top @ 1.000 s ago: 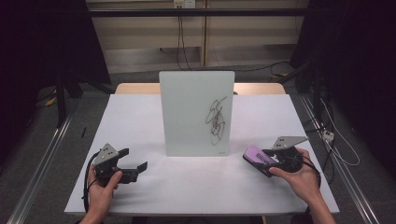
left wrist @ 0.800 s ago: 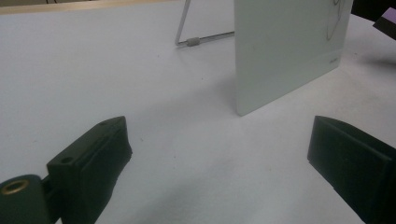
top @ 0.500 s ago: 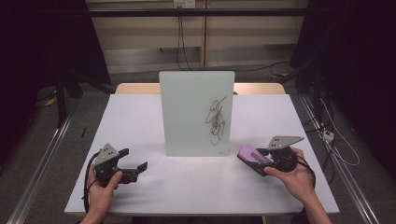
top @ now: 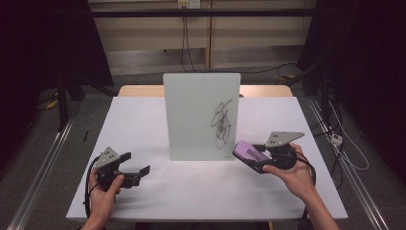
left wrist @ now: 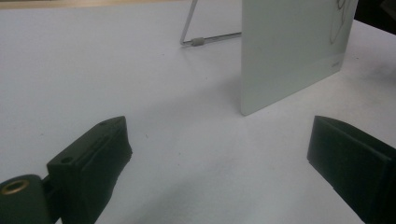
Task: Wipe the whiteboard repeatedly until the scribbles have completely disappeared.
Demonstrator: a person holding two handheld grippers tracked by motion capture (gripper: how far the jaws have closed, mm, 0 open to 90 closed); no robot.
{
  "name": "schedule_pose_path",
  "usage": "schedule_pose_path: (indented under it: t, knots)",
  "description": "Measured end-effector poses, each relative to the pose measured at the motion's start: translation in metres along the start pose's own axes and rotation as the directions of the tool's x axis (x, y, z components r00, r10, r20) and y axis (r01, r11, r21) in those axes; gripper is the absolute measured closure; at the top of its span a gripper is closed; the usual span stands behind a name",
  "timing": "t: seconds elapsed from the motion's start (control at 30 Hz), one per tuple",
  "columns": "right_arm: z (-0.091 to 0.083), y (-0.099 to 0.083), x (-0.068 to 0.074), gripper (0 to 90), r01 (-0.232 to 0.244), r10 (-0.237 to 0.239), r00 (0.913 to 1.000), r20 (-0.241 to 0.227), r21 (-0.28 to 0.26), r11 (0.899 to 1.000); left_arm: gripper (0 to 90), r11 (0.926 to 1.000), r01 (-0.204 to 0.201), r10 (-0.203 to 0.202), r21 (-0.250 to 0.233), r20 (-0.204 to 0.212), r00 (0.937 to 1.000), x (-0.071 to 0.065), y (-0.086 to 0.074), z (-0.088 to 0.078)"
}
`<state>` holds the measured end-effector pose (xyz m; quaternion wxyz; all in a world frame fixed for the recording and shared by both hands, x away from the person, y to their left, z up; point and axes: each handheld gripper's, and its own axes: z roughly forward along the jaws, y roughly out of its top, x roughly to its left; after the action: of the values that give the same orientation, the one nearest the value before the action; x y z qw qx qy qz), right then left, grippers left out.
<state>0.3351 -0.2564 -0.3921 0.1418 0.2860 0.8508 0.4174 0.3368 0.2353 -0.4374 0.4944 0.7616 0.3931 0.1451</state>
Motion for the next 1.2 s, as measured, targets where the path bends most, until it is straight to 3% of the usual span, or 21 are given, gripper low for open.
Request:
schedule_pose_path:
  t: [0.3, 0.5, 0.8, 1.2]
  knots:
    - [0.022, 0.034, 0.011, 41.2, 0.109, -0.109, 0.9937, -0.025, -0.020, 0.994, 5.8, 0.9995, -0.029, 0.029, 0.011, 0.000, 0.9996, -0.004, 0.001, 0.002]
    - [0.018, 0.050, 0.006, 41.2, 0.121, -0.122, 0.9926, 0.000, -0.083, 0.989, 5.9, 0.9995, -0.030, 0.030, 0.014, -0.006, 0.9995, -0.004, 0.001, 0.003]
    - [0.009, 0.087, -0.010, 41.2, 0.152, -0.142, 0.9874, 0.070, -0.176, 0.973, 5.9, 0.9989, -0.042, 0.042, 0.021, 0.007, 0.9991, -0.005, 0.001, 0.004]
    - [0.007, 0.117, -0.022, 41.2, 0.199, -0.183, 0.9775, 0.104, -0.174, 0.964, 5.9, 0.9990, -0.038, 0.038, 0.023, 0.009, 0.9992, -0.004, 0.000, 0.005]
